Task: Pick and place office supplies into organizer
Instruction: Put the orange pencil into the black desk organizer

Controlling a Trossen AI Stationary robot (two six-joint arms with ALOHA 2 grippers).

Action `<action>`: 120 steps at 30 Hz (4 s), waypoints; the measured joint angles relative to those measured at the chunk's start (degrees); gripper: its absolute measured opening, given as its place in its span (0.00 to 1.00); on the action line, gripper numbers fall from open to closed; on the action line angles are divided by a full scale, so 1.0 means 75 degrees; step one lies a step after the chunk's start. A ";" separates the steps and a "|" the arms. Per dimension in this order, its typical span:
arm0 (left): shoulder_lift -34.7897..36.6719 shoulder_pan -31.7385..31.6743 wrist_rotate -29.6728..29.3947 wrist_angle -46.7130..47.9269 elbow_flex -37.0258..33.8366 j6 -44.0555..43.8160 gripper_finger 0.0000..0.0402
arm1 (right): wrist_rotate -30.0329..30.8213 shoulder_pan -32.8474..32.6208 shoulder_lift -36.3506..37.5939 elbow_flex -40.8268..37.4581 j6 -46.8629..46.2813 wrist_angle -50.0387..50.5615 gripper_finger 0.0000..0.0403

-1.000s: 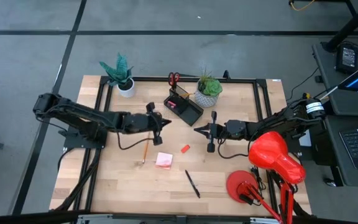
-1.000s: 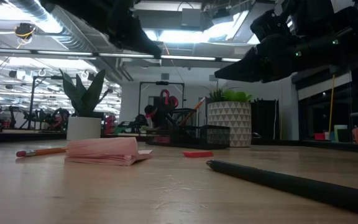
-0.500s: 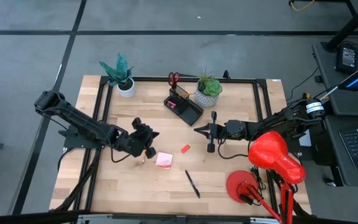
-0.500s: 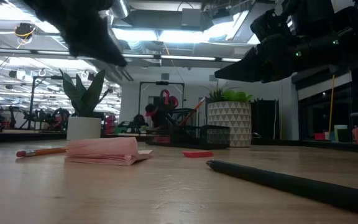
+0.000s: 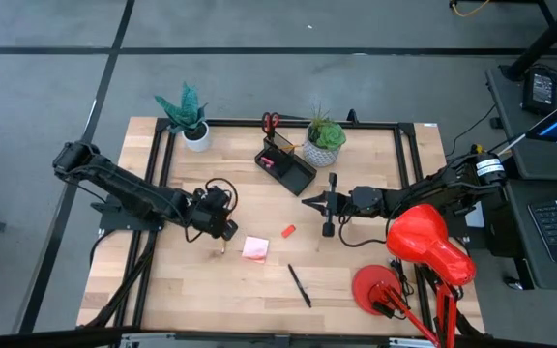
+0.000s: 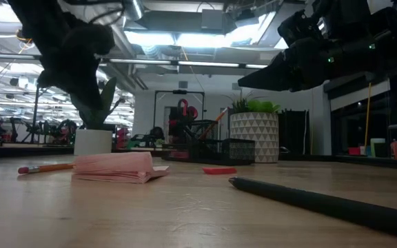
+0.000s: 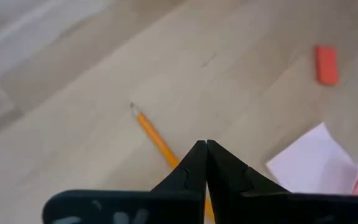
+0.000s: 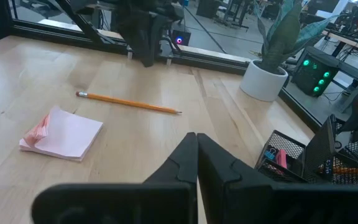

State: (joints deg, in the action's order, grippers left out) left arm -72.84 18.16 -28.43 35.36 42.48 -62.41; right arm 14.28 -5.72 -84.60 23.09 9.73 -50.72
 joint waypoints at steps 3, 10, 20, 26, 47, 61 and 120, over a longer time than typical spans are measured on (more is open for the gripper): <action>0.0000 -0.0313 0.0547 0.0116 0.0000 0.0008 0.01 | 0.0000 0.0000 0.0000 0.0000 -0.0002 0.0000 0.02; 0.0000 -0.0796 0.0658 0.0253 0.0000 0.0412 0.03 | 0.0000 0.0003 0.0000 0.0000 -0.0038 0.0003 0.02; 0.0000 -0.0958 0.0668 0.0253 0.0000 0.0126 0.21 | 0.0000 0.0000 0.0000 0.0000 -0.0038 0.0092 0.02; -0.0172 -0.0926 0.0681 0.0240 0.0000 -0.0029 0.28 | 0.0003 0.0003 0.0000 0.0000 -0.0032 0.0444 0.02; -0.2140 -0.0937 0.1190 -0.0362 0.0035 -0.0382 0.25 | 0.0006 0.0003 0.0000 0.0003 0.0172 0.0361 0.02; -0.2165 -0.0937 0.1534 -0.0333 0.0038 -0.0733 0.25 | 0.0006 0.0003 0.0000 0.0003 0.0172 0.0364 0.02; -0.2397 -0.0937 0.2748 0.0518 0.0262 -0.0303 0.21 | 0.0008 0.0012 0.0000 0.0003 0.0181 0.0402 0.02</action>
State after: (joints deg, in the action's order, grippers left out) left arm -90.82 11.14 -7.82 39.24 44.45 -64.69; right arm 14.34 -5.63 -84.60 23.11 11.09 -47.70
